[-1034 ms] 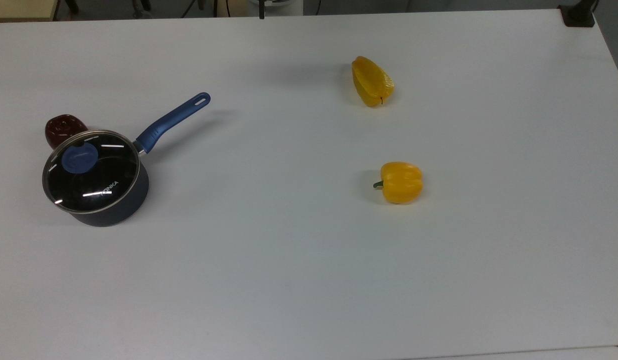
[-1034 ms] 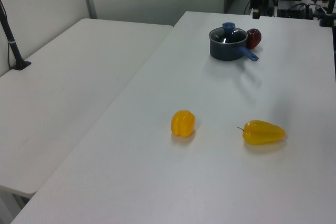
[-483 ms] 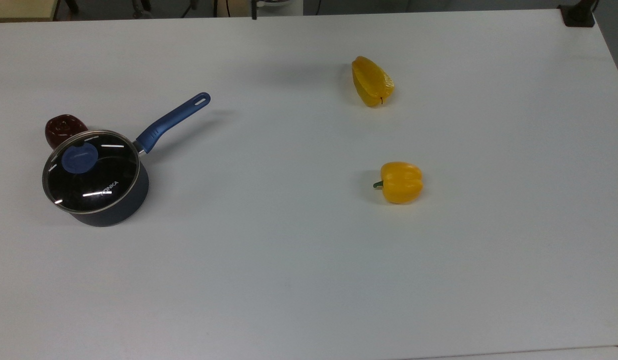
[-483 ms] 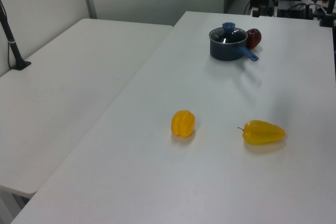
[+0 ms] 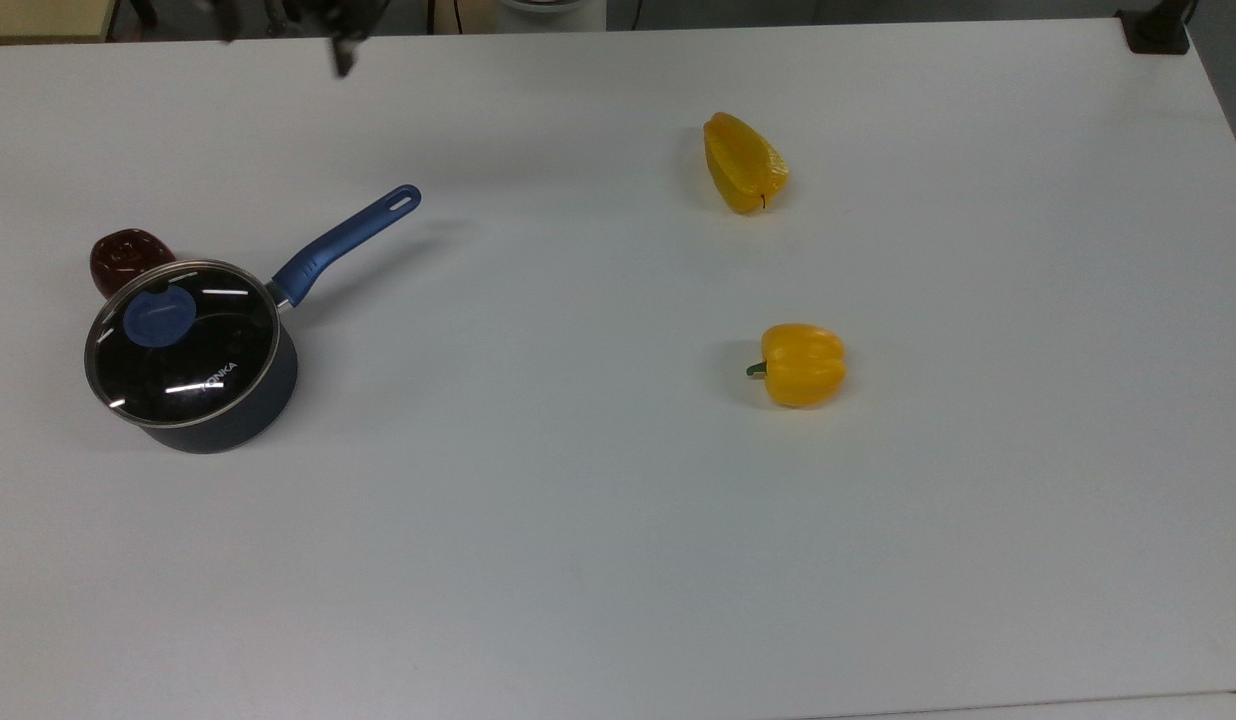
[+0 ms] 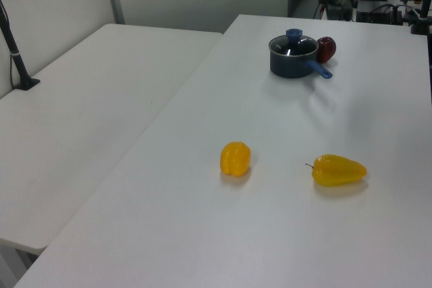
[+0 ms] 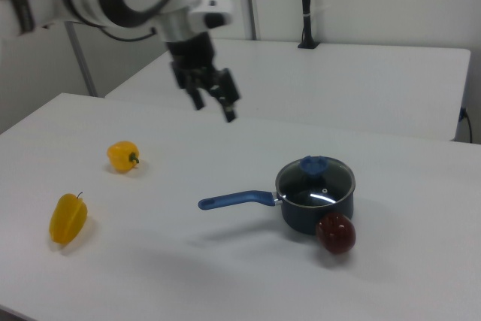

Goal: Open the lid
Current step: 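Move the gripper over the saucepan and lower it to the blue lid knob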

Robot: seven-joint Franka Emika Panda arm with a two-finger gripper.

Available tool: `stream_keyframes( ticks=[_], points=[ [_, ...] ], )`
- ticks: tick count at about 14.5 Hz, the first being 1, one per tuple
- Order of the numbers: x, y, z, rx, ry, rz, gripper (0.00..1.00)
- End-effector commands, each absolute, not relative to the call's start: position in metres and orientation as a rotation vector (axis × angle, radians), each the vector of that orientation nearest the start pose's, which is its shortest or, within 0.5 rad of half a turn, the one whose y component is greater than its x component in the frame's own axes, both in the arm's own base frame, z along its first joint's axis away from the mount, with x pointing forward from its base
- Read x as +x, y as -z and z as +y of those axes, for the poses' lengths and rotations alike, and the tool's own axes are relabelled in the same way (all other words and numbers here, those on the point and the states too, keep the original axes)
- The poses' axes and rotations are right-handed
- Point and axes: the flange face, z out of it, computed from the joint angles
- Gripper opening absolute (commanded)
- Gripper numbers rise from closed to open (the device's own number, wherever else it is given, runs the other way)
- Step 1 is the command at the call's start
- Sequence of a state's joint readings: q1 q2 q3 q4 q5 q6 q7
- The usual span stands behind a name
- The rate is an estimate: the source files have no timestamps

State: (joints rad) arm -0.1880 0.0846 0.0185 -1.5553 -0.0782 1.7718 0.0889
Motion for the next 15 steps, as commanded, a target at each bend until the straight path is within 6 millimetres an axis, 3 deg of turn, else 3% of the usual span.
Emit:
stream_keyframes(
  ticks=[1,5,11,15],
  points=[
    [0.614,-0.58,-0.163,-3.149,0.346,0.501,1.0],
    [0.644,-0.527,-0.209,-3.139,0.485,0.536,1.0],
    [0.677,-0.452,-0.22,-3.124,0.588,0.538,1.0],
    [0.686,-0.426,-0.219,-3.133,0.608,0.518,1.0]
  ],
)
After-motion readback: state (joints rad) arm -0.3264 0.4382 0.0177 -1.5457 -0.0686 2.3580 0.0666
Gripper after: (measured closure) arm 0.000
